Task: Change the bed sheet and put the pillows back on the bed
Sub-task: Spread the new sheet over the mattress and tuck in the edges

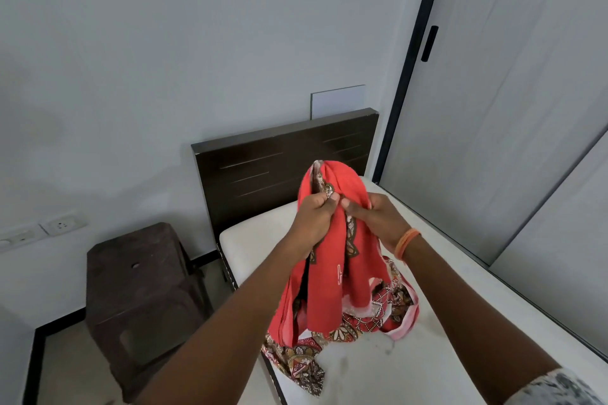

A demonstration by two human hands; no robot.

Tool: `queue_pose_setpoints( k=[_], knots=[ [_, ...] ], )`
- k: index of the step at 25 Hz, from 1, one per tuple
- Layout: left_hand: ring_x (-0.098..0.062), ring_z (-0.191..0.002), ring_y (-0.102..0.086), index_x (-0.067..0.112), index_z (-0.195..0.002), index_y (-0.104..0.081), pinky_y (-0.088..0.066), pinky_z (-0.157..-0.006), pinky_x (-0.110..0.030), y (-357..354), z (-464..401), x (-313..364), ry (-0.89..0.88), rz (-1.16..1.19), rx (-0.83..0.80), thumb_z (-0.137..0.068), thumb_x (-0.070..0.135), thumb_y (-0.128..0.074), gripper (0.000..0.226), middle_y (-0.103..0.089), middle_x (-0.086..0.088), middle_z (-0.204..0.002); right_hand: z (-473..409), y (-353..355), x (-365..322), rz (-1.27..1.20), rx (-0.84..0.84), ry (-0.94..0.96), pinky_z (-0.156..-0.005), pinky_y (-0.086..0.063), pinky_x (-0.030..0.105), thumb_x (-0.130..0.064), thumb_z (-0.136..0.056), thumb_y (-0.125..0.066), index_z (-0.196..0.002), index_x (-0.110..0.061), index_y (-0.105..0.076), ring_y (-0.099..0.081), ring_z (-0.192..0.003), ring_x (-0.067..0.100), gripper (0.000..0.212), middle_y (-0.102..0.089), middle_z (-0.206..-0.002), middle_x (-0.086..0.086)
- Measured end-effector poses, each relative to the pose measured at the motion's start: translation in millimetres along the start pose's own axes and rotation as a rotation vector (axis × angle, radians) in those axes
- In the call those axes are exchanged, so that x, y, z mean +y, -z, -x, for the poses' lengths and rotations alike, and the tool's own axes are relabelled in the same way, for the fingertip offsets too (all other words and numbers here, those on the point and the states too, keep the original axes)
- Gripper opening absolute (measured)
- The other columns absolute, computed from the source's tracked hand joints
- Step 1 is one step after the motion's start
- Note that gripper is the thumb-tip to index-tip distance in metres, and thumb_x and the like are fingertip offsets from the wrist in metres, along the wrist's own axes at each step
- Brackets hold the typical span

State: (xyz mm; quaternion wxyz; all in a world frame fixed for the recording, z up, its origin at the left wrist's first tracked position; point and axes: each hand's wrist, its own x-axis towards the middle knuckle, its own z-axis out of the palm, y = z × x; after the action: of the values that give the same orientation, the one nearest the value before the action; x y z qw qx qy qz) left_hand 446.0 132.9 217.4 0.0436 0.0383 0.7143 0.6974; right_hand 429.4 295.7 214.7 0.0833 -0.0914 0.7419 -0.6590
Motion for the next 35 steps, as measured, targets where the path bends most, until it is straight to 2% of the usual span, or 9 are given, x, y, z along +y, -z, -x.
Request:
queue_pose_setpoints(
  k=[5,11,15,17,19,22,27,31,35],
  knots=[
    [-0.032,-0.096,-0.066,0.001,-0.100,-0.067,-0.053,-0.091,-0.047,16,-5,-6,-0.035,-0.206,0.183,-0.105,0.016,-0.040,0.032,-0.070,-0.022,-0.103,-5,28,-1,0.349,0.256,0.083,-0.075,-0.057,0.038,-0.029,-0.091,-0.067,-0.087,-0.003,-0.074,-0.070,-0.076,0.031,0.027,-0.074,-0.081,0.014],
    [-0.023,-0.061,-0.065,0.011,-0.094,-0.068,-0.053,-0.059,-0.027,61,-7,-5,0.349,0.151,0.318,-0.101,0.021,-0.043,0.027,-0.068,-0.012,-0.076,-24,95,-1,0.291,0.715,-0.090,-0.062,-0.040,0.026,-0.025,-0.100,-0.052,-0.087,0.000,-0.068,-0.058,-0.074,0.024,0.032,-0.066,-0.076,0.011],
    [-0.029,-0.082,-0.074,0.018,-0.088,-0.074,-0.063,-0.068,-0.041,56,-9,3,0.280,-0.056,0.092,-0.083,0.045,-0.075,0.028,-0.076,-0.013,-0.089,-27,103,-7,0.135,0.560,-0.183,-0.064,-0.051,0.025,-0.051,-0.095,-0.053,-0.097,-0.007,-0.066,-0.068,-0.077,0.022,0.047,-0.070,-0.083,0.007],
    [-0.026,-0.085,-0.071,0.014,-0.082,-0.073,-0.057,-0.082,-0.044,43,-16,1,0.160,-0.307,0.065,-0.080,0.015,-0.080,0.008,-0.074,-0.013,-0.090,-24,90,-6,0.385,0.320,-0.103,-0.061,-0.053,0.024,-0.047,-0.080,-0.074,-0.089,-0.016,-0.066,-0.069,-0.071,0.017,0.034,-0.072,-0.084,0.002],
    [-0.028,-0.086,-0.067,0.007,-0.080,-0.070,-0.055,-0.081,-0.044,39,-25,0,0.180,-0.416,0.102,-0.081,-0.002,-0.068,0.010,-0.070,-0.016,-0.087,-26,87,0,1.081,0.070,-0.047,-0.070,-0.050,0.027,-0.034,-0.080,-0.075,-0.088,-0.018,-0.062,-0.067,-0.081,0.020,0.022,-0.070,-0.093,0.002],
    [-0.032,-0.084,-0.062,0.003,-0.075,-0.059,-0.048,-0.071,-0.039,27,-36,7,0.182,-0.597,0.092,-0.090,0.003,-0.052,0.017,-0.063,-0.017,-0.079,-29,88,-3,1.626,0.188,0.009,-0.074,-0.050,0.035,-0.031,-0.094,-0.052,-0.103,-0.017,-0.062,-0.066,-0.091,0.030,0.019,-0.067,-0.098,0.008],
    [-0.020,-0.088,-0.064,0.011,-0.108,-0.048,-0.051,-0.074,-0.034,-6,-41,25,0.010,-0.871,-0.125,-0.073,0.050,-0.073,0.058,-0.063,-0.001,-0.095,-43,80,-25,1.650,0.469,-0.047,-0.063,-0.046,0.034,-0.026,-0.097,-0.043,-0.104,-0.014,-0.067,-0.067,-0.081,0.031,0.027,-0.068,-0.089,0.008],
    [-0.030,-0.084,-0.067,0.016,-0.102,-0.065,-0.049,-0.065,-0.036,2,-42,39,-0.201,-1.544,-0.143,-0.078,0.022,-0.068,0.025,-0.057,0.001,-0.080,-43,124,-45,1.507,0.470,-0.414,-0.087,-0.049,0.038,-0.032,-0.098,-0.036,-0.115,-0.015,-0.067,-0.063,-0.108,0.032,0.039,-0.067,-0.115,0.011],
    [-0.033,-0.085,-0.070,0.013,-0.101,-0.069,-0.054,-0.067,-0.040,16,-45,61,-0.256,-1.702,0.099,-0.088,0.003,-0.053,0.023,-0.065,-0.006,-0.084,-48,153,-86,0.442,0.410,-0.511,-0.059,-0.060,0.034,-0.016,-0.101,-0.041,-0.128,-0.005,-0.054,-0.068,-0.078,0.030,0.032,-0.064,-0.109,0.016]
  ],
)
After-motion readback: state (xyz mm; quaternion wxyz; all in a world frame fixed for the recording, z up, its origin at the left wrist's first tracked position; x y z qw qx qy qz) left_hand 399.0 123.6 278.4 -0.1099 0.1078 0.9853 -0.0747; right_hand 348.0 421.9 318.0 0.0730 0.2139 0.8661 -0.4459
